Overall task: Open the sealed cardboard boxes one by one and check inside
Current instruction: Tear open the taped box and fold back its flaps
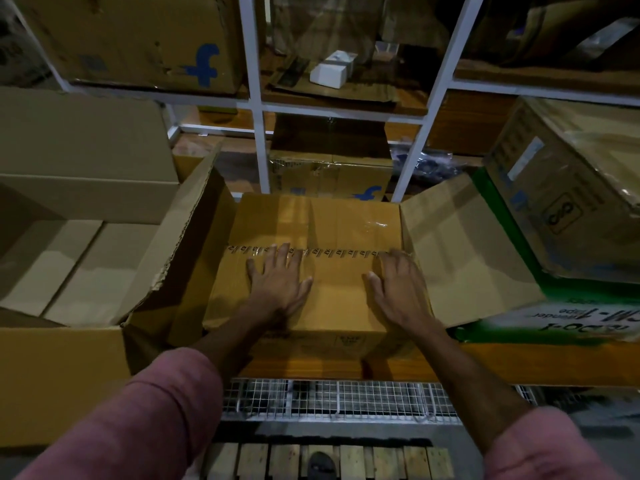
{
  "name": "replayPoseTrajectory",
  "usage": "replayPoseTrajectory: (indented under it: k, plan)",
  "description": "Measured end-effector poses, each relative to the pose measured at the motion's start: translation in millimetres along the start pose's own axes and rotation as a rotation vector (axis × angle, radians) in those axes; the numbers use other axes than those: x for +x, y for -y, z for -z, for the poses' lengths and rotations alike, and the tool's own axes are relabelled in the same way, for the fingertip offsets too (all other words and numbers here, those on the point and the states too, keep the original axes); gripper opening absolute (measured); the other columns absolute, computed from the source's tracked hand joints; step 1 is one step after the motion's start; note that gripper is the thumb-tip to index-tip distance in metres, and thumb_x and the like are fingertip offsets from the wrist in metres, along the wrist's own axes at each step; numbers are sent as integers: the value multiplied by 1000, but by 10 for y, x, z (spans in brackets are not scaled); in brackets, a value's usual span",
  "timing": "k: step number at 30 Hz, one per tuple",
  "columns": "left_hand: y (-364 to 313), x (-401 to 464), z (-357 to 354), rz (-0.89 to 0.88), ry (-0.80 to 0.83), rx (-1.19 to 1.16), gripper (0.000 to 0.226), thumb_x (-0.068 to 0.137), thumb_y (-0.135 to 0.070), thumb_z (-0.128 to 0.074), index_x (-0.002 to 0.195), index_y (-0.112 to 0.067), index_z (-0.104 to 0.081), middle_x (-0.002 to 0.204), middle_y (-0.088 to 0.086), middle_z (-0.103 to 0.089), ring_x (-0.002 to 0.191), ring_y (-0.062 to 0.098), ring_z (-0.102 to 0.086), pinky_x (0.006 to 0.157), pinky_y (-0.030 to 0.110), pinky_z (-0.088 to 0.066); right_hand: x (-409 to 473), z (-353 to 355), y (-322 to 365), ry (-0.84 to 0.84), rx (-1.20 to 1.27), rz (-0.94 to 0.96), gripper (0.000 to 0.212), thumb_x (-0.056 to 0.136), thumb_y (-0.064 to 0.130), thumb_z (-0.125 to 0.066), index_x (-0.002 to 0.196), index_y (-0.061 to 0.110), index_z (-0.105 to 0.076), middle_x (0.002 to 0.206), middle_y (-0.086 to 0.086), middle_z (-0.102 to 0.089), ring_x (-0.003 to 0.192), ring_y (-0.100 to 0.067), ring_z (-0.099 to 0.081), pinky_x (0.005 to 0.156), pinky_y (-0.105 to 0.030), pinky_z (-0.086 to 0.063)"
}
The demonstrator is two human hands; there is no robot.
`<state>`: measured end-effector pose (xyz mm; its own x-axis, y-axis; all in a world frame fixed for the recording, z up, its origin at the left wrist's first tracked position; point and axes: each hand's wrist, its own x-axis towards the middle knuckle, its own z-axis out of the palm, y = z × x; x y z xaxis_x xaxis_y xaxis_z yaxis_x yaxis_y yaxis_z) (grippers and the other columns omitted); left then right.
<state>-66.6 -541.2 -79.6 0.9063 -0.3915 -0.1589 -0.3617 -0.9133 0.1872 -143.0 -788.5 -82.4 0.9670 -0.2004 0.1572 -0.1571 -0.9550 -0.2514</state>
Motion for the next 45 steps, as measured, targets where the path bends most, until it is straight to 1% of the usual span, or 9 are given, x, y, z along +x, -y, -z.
replayPoseTrajectory:
  k: [7,12,14,17,20,23,28,38,45]
  plan:
    - [-59,279,255,-54,65,-27,75,104,-60,-19,160,-22,13,169,9,-16,157,28,-5,119,66,7,725,138,295,344,-133,89,68,103,63,-16,149,20,-40,150,-14,-49,146,-34,-33,119,-61,-12]
    - [-95,167,551,-82,-149,109,65,103,-60,-19,151,-18,-35,144,9,-54,134,28,-49,116,64,-21,778,530,381,251,-23,93,55,105,58,-26,101,19,-66,99,-6,-68,97,-26,-64,96,-53,-49]
    - [-201,72,789,-108,-359,156,55,106,-54,-20,128,-17,-54,114,5,-65,99,22,-63,89,45,-49,722,759,429,112,32,141,43,106,49,-38,100,18,-68,91,-4,-68,87,-22,-63,81,-43,-54]
    - [-389,-82,1199,-52,-280,59,40,108,-42,-29,100,-15,-58,83,0,-59,64,13,-55,52,27,-38,595,1169,555,82,170,102,30,105,41,-49,100,18,-69,83,-1,-69,77,-16,-66,70,-34,-53]
    - [-481,-263,1534,-1,269,-60,33,107,-37,-40,98,-15,-63,89,1,-66,69,14,-63,55,26,-47,385,1479,670,496,312,-41,16,103,29,-57,109,17,-65,84,-3,-76,58,-8,-66,52,-25,-51]
    - [-521,-467,1538,-36,627,-214,30,107,-34,-43,128,-18,-56,120,3,-67,77,17,-74,65,32,-61,117,1499,768,825,423,-170,21,101,21,-62,122,18,-61,102,-8,-76,72,-21,-75,64,-37,-61]
    - [-483,-719,927,-244,408,-47,38,103,-31,-49,136,-13,-56,132,10,-60,115,28,-59,90,36,-48,-262,972,835,789,166,-39,44,98,29,-62,141,24,-53,121,-3,-66,108,-24,-66,82,-36,-54]
    - [-351,-1099,105,-342,45,-119,29,101,-28,-47,123,-12,-58,113,14,-66,100,32,-64,83,47,-56,-960,41,632,421,-152,101,38,101,52,-44,123,25,-59,118,-4,-67,112,-28,-60,89,-42,-39]
    - [-655,-968,61,-347,192,-279,45,104,-27,-40,143,-5,-42,131,23,-59,118,39,-57,86,43,-46,-812,77,573,536,10,8,28,101,37,-43,117,23,-61,121,-7,-69,119,-30,-59,98,-46,-36]
